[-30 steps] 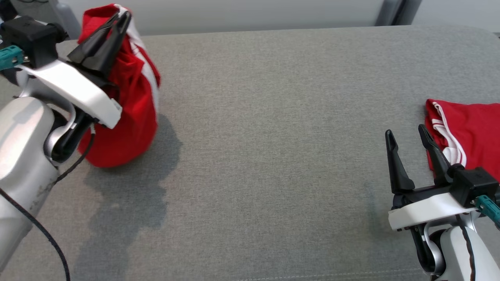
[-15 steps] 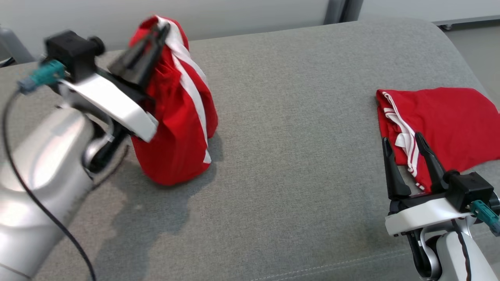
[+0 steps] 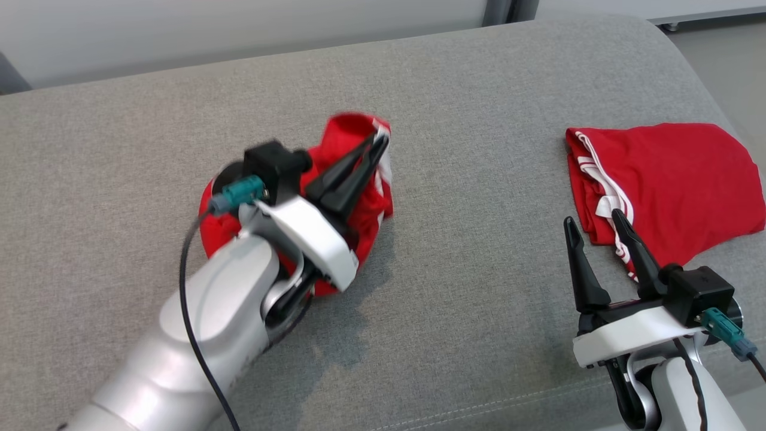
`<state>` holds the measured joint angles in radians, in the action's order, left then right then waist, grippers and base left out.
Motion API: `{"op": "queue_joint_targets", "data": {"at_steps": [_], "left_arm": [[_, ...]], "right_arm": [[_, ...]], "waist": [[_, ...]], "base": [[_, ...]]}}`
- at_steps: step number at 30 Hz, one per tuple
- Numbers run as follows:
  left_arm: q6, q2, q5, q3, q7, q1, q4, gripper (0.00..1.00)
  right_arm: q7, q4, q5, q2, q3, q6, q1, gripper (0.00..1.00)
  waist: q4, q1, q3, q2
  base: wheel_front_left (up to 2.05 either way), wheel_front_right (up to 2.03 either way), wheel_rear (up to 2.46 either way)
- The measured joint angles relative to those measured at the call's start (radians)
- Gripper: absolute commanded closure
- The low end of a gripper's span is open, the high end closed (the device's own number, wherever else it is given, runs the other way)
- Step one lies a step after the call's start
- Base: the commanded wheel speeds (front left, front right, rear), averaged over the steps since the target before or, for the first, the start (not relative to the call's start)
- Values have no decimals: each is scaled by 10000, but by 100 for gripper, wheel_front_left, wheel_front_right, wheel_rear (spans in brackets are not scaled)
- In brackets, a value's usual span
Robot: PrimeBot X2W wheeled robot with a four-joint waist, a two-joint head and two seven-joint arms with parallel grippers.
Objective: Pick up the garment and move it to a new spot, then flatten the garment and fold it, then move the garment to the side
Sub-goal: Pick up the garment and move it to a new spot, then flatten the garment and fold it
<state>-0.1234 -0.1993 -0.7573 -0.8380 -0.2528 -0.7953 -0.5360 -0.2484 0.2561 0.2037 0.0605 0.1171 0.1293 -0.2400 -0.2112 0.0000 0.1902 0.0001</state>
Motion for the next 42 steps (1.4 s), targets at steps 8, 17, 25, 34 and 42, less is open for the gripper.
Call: {"op": "queue_joint_targets", "data": {"at_steps": [8, 17, 25, 34, 42], "left_arm": [[4, -119, 1243, 1584, 0, 782, -249, 0], [387, -138, 2863, 4149, 0, 2514, 497, 0], [558, 67, 3971, 5852, 0, 4197, 1338, 0], [658, 637, 5007, 7674, 0, 6214, 2094, 0], [539, 1139, 5505, 8738, 0, 7372, 2629, 0]], "right_arm": [[0, 121, 71, -4, -169, 0, -15, 0], [0, 125, 67, -13, -155, 0, -14, 0], [0, 178, 67, -6, -88, 0, -4, 0], [0, 270, 125, 6, 186, 0, 81, 0], [0, 612, 410, 42, 976, 0, 513, 0]], "waist": [[160, 0, 51, 0], [747, 0, -165, 0], [1062, 0, -559, 0], [1188, 0, -1096, 0], [1467, 0, -1276, 0]], "base": [[0, 0, 0], [0, 0, 0], [0, 0, 0], [0, 0, 0], [0, 0, 0]]}}
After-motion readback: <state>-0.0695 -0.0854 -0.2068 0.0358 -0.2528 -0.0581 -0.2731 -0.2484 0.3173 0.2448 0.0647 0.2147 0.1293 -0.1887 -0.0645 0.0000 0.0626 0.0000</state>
